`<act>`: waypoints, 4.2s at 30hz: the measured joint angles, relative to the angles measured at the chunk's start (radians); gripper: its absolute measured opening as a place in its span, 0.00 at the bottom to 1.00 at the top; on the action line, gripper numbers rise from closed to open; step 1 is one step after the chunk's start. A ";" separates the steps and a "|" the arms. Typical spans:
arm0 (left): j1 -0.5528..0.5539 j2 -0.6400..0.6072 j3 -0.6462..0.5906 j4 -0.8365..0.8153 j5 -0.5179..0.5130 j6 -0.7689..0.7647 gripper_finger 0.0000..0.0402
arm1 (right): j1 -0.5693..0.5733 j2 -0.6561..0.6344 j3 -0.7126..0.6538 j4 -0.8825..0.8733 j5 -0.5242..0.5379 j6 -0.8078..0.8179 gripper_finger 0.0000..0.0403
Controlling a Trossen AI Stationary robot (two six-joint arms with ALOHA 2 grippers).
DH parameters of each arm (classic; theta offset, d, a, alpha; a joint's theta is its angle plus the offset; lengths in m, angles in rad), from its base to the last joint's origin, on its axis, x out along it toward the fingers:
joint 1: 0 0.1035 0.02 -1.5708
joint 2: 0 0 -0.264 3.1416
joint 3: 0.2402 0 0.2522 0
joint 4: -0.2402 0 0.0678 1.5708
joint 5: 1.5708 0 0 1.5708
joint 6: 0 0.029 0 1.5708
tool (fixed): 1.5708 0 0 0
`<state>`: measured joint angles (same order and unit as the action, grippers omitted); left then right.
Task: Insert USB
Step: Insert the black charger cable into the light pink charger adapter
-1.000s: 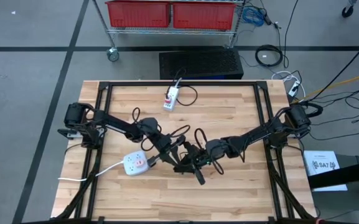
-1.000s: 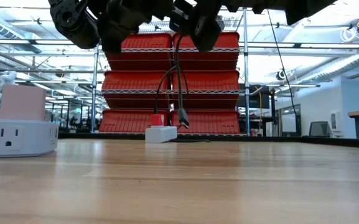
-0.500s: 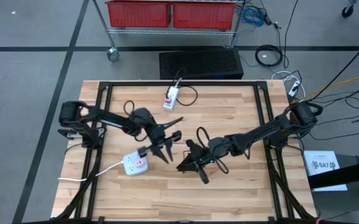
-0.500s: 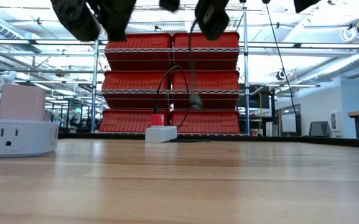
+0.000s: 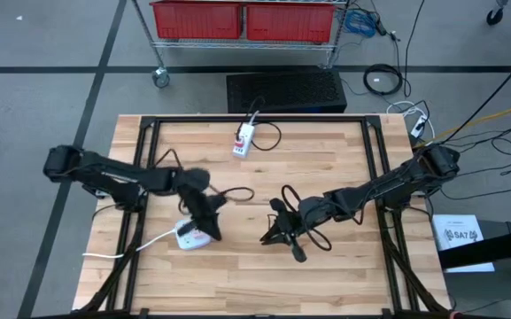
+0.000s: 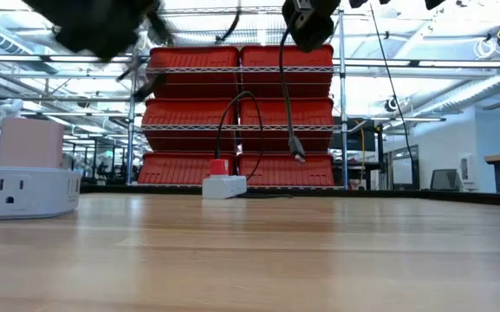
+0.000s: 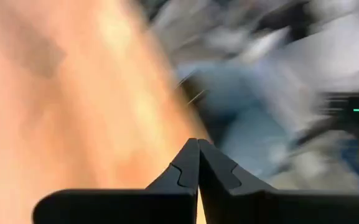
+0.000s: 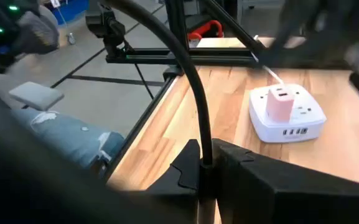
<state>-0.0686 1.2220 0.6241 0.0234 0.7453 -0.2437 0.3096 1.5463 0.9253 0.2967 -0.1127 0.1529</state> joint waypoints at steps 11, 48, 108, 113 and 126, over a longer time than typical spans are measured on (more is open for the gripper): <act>-0.260 -0.169 -0.149 -0.089 -0.608 -0.271 0.01 | -0.023 0.000 0.000 -0.113 -0.018 -0.023 0.00; -0.730 0.091 0.005 -0.915 -1.061 -1.101 0.00 | -0.116 0.000 0.000 -0.301 -0.010 -0.087 0.00; -0.133 0.107 0.005 0.403 -0.891 0.155 0.24 | -0.414 0.278 0.113 0.033 -0.784 -0.388 0.00; -0.083 0.155 0.005 0.530 -0.740 0.245 0.30 | -0.405 0.278 0.113 0.035 -0.783 -0.358 0.00; -0.043 0.270 0.056 0.603 -0.556 0.320 0.31 | -0.402 0.278 0.111 0.054 -0.795 -0.295 0.00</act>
<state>-0.1112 1.4921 0.6798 0.6264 0.1890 0.0761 -0.0925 1.8248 1.0359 0.3504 -0.9072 -0.1425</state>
